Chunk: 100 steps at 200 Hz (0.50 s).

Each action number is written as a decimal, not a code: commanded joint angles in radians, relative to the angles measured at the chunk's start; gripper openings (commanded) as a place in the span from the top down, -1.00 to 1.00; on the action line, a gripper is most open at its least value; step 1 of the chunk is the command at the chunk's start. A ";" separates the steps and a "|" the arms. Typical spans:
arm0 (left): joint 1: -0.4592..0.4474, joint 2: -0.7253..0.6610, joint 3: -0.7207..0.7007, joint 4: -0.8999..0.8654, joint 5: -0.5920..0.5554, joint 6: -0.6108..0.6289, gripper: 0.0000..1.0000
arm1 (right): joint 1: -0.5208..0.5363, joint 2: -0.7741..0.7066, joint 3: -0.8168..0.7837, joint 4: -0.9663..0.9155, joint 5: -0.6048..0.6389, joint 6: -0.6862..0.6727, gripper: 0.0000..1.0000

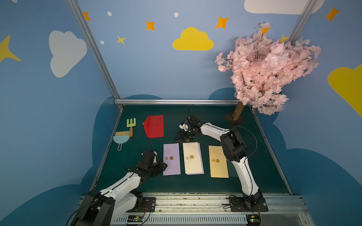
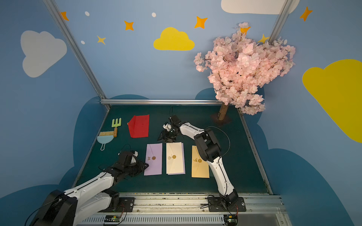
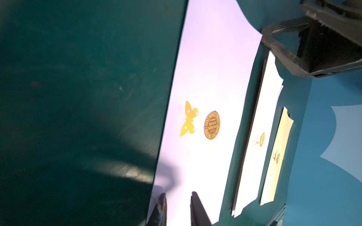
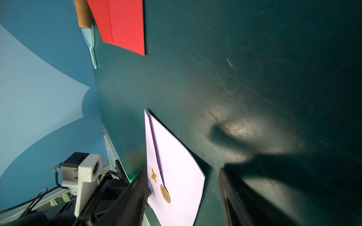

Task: Open the envelope
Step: Pick up the envelope from the center of the board.

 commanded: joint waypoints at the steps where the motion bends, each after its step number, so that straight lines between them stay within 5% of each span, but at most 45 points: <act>1: 0.010 0.017 -0.006 -0.035 -0.005 0.012 0.52 | 0.003 0.040 0.018 -0.023 -0.047 -0.017 -0.16; 100: 0.043 0.022 -0.017 -0.029 0.019 0.022 0.52 | 0.055 -0.006 -0.043 0.027 -0.150 -0.010 -0.05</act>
